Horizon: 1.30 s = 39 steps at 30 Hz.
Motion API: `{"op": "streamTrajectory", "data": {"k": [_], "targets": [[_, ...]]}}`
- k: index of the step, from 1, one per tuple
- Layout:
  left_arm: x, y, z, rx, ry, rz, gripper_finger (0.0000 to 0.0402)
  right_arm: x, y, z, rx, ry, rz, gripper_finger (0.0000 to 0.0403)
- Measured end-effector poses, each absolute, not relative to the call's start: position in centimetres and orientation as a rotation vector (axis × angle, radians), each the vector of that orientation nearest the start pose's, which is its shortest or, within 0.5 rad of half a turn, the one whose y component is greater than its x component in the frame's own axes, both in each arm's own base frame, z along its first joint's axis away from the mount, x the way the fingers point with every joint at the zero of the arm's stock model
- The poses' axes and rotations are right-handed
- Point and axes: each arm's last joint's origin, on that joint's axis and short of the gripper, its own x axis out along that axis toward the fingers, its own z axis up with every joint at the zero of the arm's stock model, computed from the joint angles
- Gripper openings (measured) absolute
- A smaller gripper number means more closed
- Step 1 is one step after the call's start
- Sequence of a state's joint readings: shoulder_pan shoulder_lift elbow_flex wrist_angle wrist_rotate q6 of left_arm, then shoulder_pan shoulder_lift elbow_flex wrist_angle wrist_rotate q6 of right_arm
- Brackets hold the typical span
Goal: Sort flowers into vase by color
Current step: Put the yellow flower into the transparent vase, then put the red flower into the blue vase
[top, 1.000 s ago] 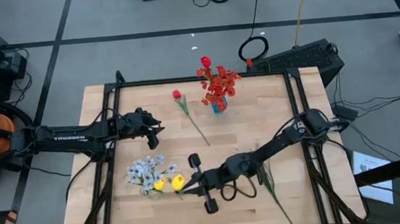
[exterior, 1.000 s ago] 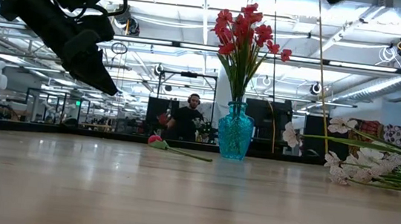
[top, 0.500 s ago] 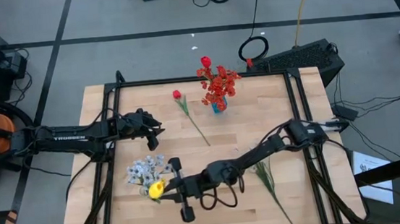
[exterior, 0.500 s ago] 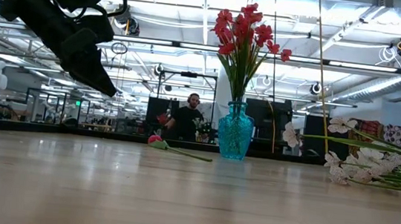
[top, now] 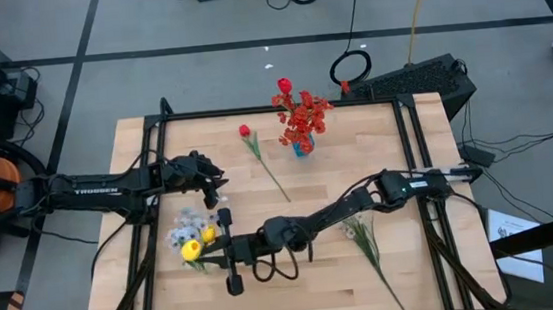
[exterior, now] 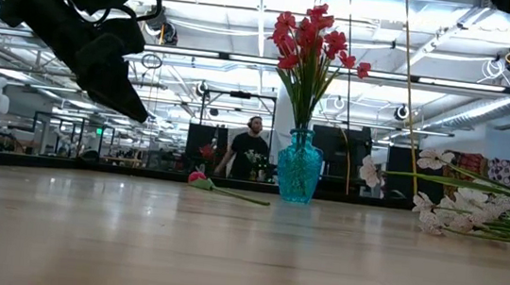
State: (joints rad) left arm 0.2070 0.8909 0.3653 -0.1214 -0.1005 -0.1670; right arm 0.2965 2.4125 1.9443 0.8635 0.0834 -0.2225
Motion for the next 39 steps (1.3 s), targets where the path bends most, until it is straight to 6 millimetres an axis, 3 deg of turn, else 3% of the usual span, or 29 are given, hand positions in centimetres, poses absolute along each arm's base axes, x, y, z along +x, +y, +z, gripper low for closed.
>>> {"op": "streamTrajectory", "data": {"k": [5, 14, 20, 28, 34, 39], "targets": [[16.9, 3.8, 18.0, -0.210, 0.622, 0.335, 0.0145, 53.4, 15.5, 24.8, -0.150, -0.361, 0.163, 0.0000], [16.9, 3.8, 17.9, -0.212, 0.622, 0.335, 0.0145, 54.3, 14.3, 22.4, -0.098, -0.109, 0.174, 0.0014], [16.9, 3.8, 17.9, -0.213, 0.623, 0.336, 0.0145, 54.4, 14.0, 21.8, -0.062, -0.040, 0.173, 0.0024], [16.9, 3.8, 17.9, -0.241, 0.621, 0.336, 0.0145, 54.4, 14.0, 21.0, -0.075, 0.049, 0.181, 0.0068], [16.9, 3.8, 17.9, -0.241, 0.621, 0.335, 0.0145, 54.1, 13.9, 21.2, -0.102, 0.114, 0.184, 0.0109], [16.9, 3.8, 17.9, -0.241, 0.621, 0.335, 0.0145, 52.6, 13.5, 24.0, -0.157, 0.249, 0.189, 0.0129]]}}
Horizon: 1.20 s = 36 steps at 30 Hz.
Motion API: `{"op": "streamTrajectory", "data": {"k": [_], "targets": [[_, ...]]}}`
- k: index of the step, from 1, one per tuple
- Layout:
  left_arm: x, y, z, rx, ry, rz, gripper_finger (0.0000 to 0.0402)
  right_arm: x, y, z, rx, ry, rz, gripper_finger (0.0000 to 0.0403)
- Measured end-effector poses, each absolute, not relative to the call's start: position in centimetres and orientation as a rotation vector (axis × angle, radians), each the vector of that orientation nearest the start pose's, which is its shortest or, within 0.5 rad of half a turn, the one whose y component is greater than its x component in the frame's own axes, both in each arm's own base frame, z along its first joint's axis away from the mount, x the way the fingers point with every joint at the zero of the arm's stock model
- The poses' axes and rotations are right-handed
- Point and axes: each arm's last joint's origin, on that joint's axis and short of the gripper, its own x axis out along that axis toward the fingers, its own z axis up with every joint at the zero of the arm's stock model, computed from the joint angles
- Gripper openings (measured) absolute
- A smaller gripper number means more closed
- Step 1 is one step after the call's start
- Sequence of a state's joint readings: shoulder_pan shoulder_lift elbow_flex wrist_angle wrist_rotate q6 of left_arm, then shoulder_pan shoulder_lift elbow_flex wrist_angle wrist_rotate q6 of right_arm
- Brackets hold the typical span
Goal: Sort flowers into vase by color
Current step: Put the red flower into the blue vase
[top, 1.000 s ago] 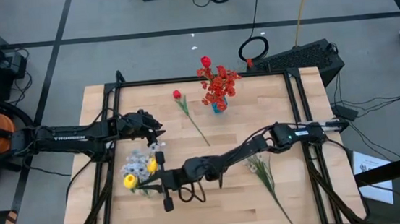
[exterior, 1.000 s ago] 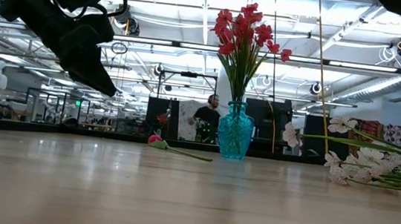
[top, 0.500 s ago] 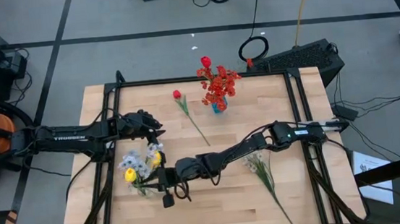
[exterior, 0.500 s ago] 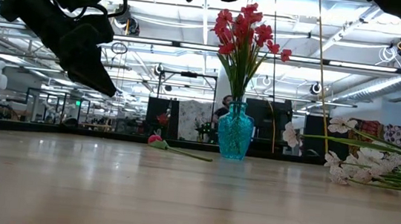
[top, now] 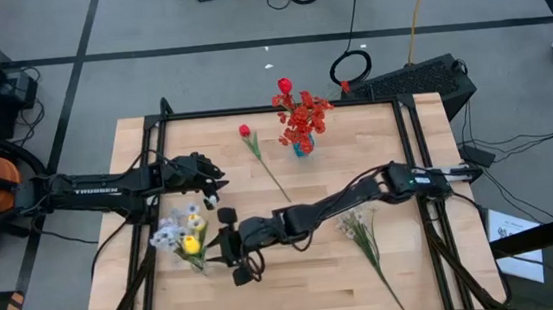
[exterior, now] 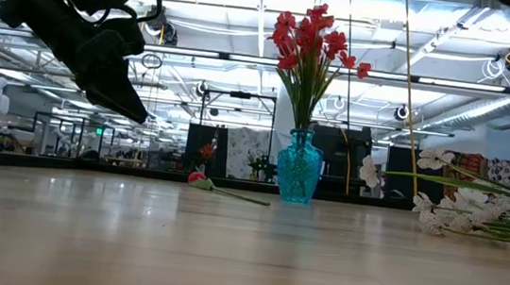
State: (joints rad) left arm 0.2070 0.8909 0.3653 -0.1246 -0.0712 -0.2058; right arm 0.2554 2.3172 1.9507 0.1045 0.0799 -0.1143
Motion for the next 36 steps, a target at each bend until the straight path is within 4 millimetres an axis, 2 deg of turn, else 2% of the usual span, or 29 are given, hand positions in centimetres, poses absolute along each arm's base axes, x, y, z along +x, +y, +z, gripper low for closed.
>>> {"op": "streamTrajectory", "data": {"k": [4, 12, 19, 25, 29, 32, 36], "targets": [[16.9, 3.8, 17.9, -0.242, 0.621, 0.335, 0.0145, 50.8, 13.0, 26.6, -0.173, 0.355, 0.192, 0.0134], [16.9, 3.8, 17.9, -0.242, 0.622, 0.335, 0.0145, 47.4, 11.7, 28.3, -0.111, 0.647, 0.107, 0.0128], [16.7, 3.7, 17.7, -0.243, 0.650, 0.336, 0.0145, 45.1, 10.9, 25.9, -0.028, 0.967, 0.015, 0.0108], [16.6, 3.7, 17.6, -0.251, 0.670, 0.341, 0.0145, 43.4, 10.0, 21.0, 0.005, 1.137, -0.084, 0.0085], [16.6, 3.7, 17.5, -0.268, 0.668, 0.347, 0.0145, 41.4, 9.0, 18.8, 0.048, 1.216, -0.148, 0.0076], [16.6, 3.7, 17.6, -0.268, 0.666, 0.346, 0.0145, 39.3, 8.0, 18.5, 0.071, 1.228, -0.220, 0.0074], [16.6, 3.7, 17.6, -0.264, 0.657, 0.355, 0.0145, 35.5, 6.7, 20.4, 0.098, 1.134, -0.348, 0.0073]]}}
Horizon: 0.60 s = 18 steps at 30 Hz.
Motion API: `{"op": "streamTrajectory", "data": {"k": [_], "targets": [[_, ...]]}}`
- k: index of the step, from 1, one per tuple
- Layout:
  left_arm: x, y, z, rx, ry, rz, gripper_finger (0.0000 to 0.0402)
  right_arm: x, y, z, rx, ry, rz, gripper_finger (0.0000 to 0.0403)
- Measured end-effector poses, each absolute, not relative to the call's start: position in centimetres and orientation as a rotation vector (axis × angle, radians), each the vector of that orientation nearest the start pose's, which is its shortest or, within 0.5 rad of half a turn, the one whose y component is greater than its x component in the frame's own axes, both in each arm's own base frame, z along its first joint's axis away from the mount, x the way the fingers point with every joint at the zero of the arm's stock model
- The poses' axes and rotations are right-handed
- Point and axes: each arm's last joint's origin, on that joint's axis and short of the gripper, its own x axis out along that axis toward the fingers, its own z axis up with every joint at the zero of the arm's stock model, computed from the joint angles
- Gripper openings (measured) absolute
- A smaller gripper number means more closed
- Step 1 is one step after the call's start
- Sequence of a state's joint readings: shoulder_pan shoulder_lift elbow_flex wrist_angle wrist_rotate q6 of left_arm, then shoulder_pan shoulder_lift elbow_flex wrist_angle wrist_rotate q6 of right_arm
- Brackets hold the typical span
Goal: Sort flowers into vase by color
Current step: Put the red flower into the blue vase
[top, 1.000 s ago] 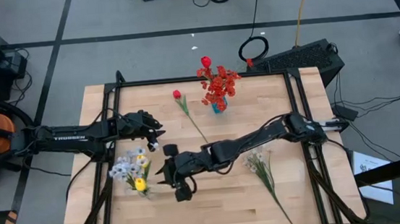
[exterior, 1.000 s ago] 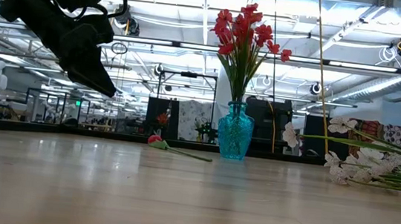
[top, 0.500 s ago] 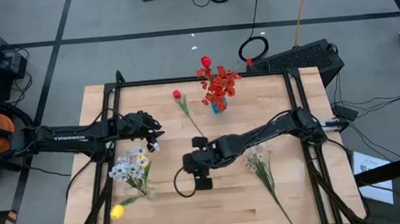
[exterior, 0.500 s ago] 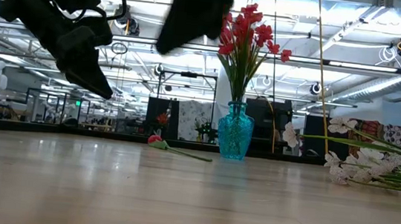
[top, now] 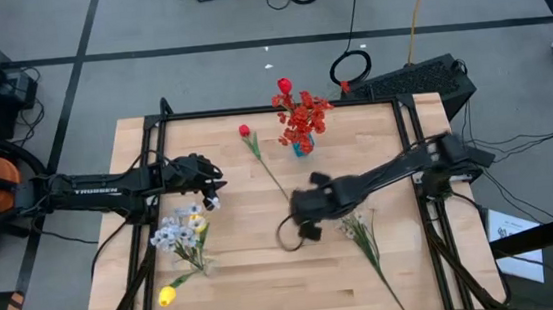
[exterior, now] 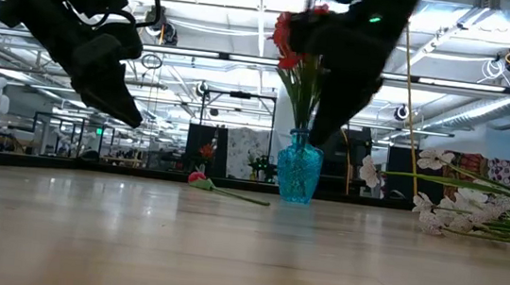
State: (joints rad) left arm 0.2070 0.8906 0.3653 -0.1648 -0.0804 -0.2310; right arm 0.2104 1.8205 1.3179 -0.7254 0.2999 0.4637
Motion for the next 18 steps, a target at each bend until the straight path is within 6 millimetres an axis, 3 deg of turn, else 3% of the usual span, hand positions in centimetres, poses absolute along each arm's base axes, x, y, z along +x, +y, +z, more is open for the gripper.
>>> {"op": "streamTrajectory", "data": {"k": [6, 11, 14, 18], "targets": [[16.9, 3.9, 18.1, -0.267, 0.597, 0.375, 0.0145, 28.3, 4.7, 22.7, 0.170, 0.886, -0.531, 0.0073], [17.4, 4.4, 18.6, -0.370, 0.489, 0.549, 0.0145, 22.9, 3.1, 22.3, 0.277, 0.695, -0.699, 0.0073], [18.1, 4.5, 18.8, -0.426, 0.484, 0.573, 0.0145, 20.8, 2.5, 21.5, 0.348, 0.619, -0.770, 0.0073], [20.0, 4.8, 19.4, -0.439, 0.504, 0.598, 0.0145, 19.5, 2.3, 19.8, 0.383, 0.597, -0.792, 0.0073]]}}
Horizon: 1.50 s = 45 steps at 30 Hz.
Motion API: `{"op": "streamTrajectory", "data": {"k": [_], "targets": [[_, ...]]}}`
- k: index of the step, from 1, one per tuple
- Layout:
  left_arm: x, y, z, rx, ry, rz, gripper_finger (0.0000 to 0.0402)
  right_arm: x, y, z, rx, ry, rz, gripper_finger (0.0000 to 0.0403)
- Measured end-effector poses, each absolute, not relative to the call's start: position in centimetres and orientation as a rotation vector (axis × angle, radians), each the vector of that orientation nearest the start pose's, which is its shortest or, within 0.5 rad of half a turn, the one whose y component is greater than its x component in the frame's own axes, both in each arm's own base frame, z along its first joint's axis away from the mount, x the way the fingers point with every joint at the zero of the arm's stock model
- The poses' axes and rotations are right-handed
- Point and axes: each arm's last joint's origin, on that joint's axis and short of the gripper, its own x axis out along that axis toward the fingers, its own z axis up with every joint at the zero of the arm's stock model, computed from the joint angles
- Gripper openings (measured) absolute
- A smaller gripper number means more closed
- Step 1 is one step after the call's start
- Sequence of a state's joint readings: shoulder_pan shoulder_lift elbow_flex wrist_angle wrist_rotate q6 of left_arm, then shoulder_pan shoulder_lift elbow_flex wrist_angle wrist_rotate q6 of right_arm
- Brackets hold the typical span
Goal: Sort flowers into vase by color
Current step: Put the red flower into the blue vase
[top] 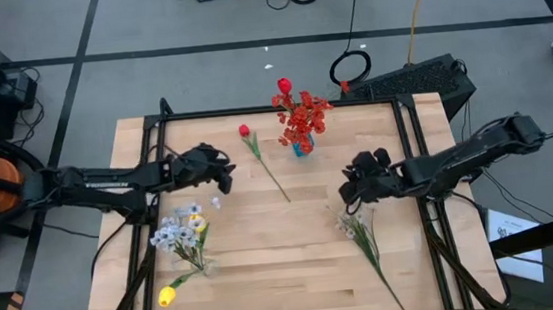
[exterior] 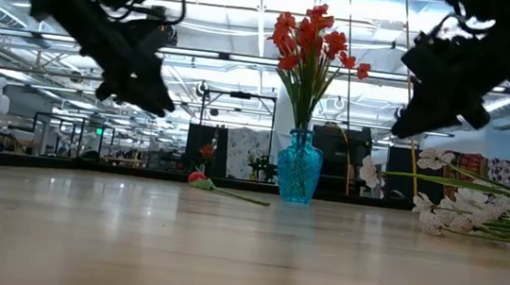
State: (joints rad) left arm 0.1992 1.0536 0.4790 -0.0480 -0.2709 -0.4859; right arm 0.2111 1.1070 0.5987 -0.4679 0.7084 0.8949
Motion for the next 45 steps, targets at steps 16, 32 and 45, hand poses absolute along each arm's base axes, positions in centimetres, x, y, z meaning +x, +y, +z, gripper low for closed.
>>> {"op": "streamTrajectory", "data": {"k": [16, 32, 45], "targets": [[29.8, 9.1, 22.1, -0.774, 0.660, 0.922, 0.0145, 18.9, 3.4, 16.1, 0.424, 0.632, -0.813, 0.0073], [32.4, 15.9, 15.9, -1.153, 0.878, 1.016, 0.0145, 18.8, 4.9, 16.4, 0.362, 0.560, -0.785, 0.0073], [32.4, 18.3, 13.6, -1.196, 0.860, 1.037, 0.0145, 18.7, 5.0, 16.4, 0.354, 0.564, -0.779, 0.0073]]}}
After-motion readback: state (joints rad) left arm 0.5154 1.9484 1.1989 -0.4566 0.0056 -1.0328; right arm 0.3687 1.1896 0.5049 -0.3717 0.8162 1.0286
